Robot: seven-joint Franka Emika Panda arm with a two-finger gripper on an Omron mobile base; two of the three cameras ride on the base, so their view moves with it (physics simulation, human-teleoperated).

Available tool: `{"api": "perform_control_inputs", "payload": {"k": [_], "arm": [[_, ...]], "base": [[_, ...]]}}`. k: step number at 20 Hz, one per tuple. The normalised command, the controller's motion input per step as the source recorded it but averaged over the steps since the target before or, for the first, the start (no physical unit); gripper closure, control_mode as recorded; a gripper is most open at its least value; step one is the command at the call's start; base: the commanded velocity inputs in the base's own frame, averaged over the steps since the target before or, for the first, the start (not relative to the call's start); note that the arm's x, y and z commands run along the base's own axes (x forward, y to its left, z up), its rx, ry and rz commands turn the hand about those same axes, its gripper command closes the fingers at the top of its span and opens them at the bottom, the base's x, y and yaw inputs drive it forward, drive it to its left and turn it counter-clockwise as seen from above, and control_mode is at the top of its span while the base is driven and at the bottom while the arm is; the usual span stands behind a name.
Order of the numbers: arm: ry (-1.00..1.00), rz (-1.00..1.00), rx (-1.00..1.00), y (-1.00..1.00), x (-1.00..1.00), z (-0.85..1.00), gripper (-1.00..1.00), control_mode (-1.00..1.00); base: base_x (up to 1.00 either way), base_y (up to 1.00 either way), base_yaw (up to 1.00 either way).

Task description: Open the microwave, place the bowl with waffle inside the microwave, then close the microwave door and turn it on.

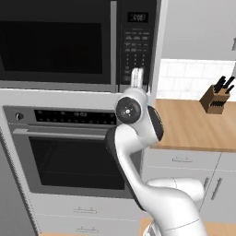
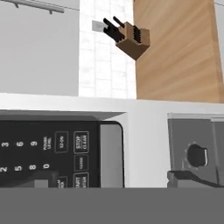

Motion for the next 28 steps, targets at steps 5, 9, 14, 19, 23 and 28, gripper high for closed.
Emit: {"api": "perform_control_inputs", "payload": {"k": [5, 9, 14, 19, 23, 28], "arm": [[0.0, -0.01, 0.0, 0.0, 0.41, -0.03, -1.0, -1.0], [0.0, 0.0, 0.0, 0.01, 0.34, -0.17, -1.0, -1.0], [0.0, 0.0, 0.0, 0.11, 0.28, -0.22, -1.0, -1.0], [0.0, 0.0, 0.0, 0.14, 0.33, -0.11, -1.0, -1.0], [0.0, 0.0, 0.0, 0.01, 0.38, -0.09, -1.0, -1.0], [0.0, 0.0, 0.0, 0.0, 0.35, -0.1, -1.0, -1.0]], "base": [[0.0, 0.0, 0.0], [0.0, 0.0, 0.0], [0.0, 0.0, 0.0], [0.0, 0.0, 0.0], [0.0, 0.0, 0.0], [0.0, 0.0, 0.0]]}}
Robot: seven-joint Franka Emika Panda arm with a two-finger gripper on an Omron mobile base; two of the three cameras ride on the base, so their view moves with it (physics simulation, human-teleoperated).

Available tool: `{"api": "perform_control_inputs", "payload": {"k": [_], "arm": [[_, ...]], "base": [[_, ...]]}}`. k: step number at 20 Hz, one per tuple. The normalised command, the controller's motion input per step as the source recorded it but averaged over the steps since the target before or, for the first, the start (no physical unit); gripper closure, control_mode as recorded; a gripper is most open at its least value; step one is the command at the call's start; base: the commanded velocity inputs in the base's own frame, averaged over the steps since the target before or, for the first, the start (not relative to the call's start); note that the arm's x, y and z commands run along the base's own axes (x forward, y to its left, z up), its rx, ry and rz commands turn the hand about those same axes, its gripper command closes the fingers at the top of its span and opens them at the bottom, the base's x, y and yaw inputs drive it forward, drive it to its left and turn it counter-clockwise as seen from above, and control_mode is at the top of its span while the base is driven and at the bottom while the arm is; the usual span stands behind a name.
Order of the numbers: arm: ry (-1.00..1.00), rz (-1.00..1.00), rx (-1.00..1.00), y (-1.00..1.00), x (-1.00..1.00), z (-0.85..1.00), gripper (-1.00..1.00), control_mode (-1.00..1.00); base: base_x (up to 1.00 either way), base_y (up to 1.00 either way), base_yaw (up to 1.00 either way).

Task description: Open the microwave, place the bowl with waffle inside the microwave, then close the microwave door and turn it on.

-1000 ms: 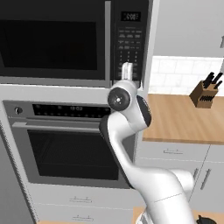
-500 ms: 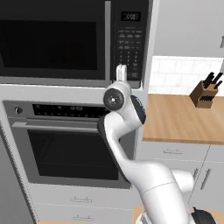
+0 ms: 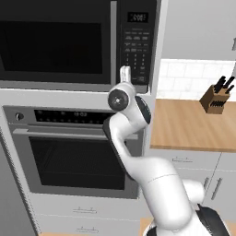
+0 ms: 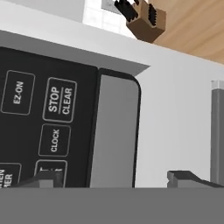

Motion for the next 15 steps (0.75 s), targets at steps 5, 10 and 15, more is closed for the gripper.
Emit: {"api": "perform_control_inputs", "payload": {"k": [5, 10, 15], "arm": [[0.0, 0.0, 0.0, 0.02, 0.38, -0.18, -1.0, -1.0], [0.0, 0.0, 0.0, 0.04, 0.37, -0.26, -1.0, -1.0], [-0.01, 0.0, 0.0, 0.0, 0.27, -0.45, -1.0, -1.0]], "base": [[0.0, 0.0, 0.0], [0.0, 0.0, 0.0], [0.0, 0.0, 0.0]]}}
